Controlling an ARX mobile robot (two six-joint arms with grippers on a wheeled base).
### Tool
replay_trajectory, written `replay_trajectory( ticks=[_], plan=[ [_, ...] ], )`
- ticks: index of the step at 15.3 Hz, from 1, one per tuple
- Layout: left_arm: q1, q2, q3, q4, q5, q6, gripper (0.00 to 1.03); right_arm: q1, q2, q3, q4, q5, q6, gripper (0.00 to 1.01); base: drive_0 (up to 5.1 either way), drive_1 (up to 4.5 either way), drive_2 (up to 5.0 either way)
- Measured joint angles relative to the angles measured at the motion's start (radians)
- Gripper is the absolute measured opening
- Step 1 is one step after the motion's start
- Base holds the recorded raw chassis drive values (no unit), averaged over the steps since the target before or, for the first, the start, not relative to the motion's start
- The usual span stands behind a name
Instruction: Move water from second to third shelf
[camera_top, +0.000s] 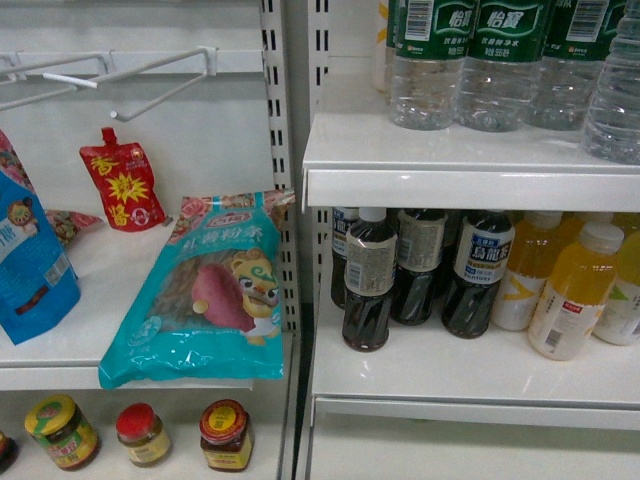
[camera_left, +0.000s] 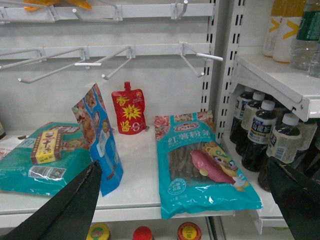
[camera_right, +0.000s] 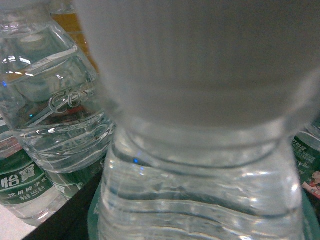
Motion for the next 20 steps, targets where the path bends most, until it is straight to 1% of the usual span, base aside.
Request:
replay_trajectory(
  ticks=[2, 3, 6, 7, 9, 10, 11, 14, 16, 17, 18, 19, 20],
  plan=[
    [0.000, 0.000, 0.000, 0.000, 0.000, 0.000, 0.98, 0.000, -0.006, 0.001, -0.005, 0.000, 0.000, 1.00, 0.0, 0.00, 0.0],
    [0.000, 0.000, 0.000, 0.000, 0.000, 0.000, 0.98, 0.000, -0.008, 0.001, -0.016, 0.000, 0.000, 0.97, 0.0, 0.00, 0.0],
    [0.000, 0.000, 0.000, 0.000, 0.000, 0.000, 0.98, -0.001, -0.053, -0.002, -0.061, -0.002, -0.001, 0.98, 0.0, 0.00, 0.0],
    [0.000, 0.000, 0.000, 0.000, 0.000, 0.000, 0.98, -0.001, -0.089, -0.015, -0.082, -0.006, -0.008, 0.98, 0.0, 0.00, 0.0],
    [0.000, 0.000, 0.000, 0.000, 0.000, 0.000, 0.98, -0.001, -0.172, -0.077, -0.083, -0.030, -0.013, 0.98, 0.0, 0.00, 0.0],
    [0.000, 0.000, 0.000, 0.000, 0.000, 0.000, 0.98, -0.001, -0.225, -0.115, -0.088, -0.037, -0.017, 0.98, 0.0, 0.00, 0.0],
    [0.000, 0.000, 0.000, 0.000, 0.000, 0.000, 0.98, -0.006, -0.291, -0.166, -0.089, -0.059, -0.030, 0.98, 0.0, 0.00, 0.0],
    [0.000, 0.000, 0.000, 0.000, 0.000, 0.000, 0.98, -0.033, -0.492, -0.331, -0.126, -0.107, -0.030, 0.98, 0.0, 0.00, 0.0],
    [0.000, 0.000, 0.000, 0.000, 0.000, 0.000, 0.98, -0.046, -0.657, -0.436, -0.201, -0.132, -0.025, 0.98, 0.0, 0.00, 0.0],
    [0.000, 0.000, 0.000, 0.000, 0.000, 0.000, 0.98, -0.056, -0.744, -0.499, -0.186, -0.127, -0.029, 0.96, 0.0, 0.00, 0.0],
    [0.000, 0.000, 0.000, 0.000, 0.000, 0.000, 0.98, -0.066, -0.848, -0.599, -0.062, -0.074, -0.040, 0.84, 0.0, 0.00, 0.0],
    [0.000, 0.000, 0.000, 0.000, 0.000, 0.000, 0.98, -0.072, -0.973, -0.699, -0.073, -0.057, -0.047, 0.71, 0.0, 0.00, 0.0],
    [0.000, 0.000, 0.000, 0.000, 0.000, 0.000, 0.98, -0.071, -1.085, -0.798, -0.102, -0.055, -0.053, 0.58, 0.0, 0.00, 0.0]
  ],
)
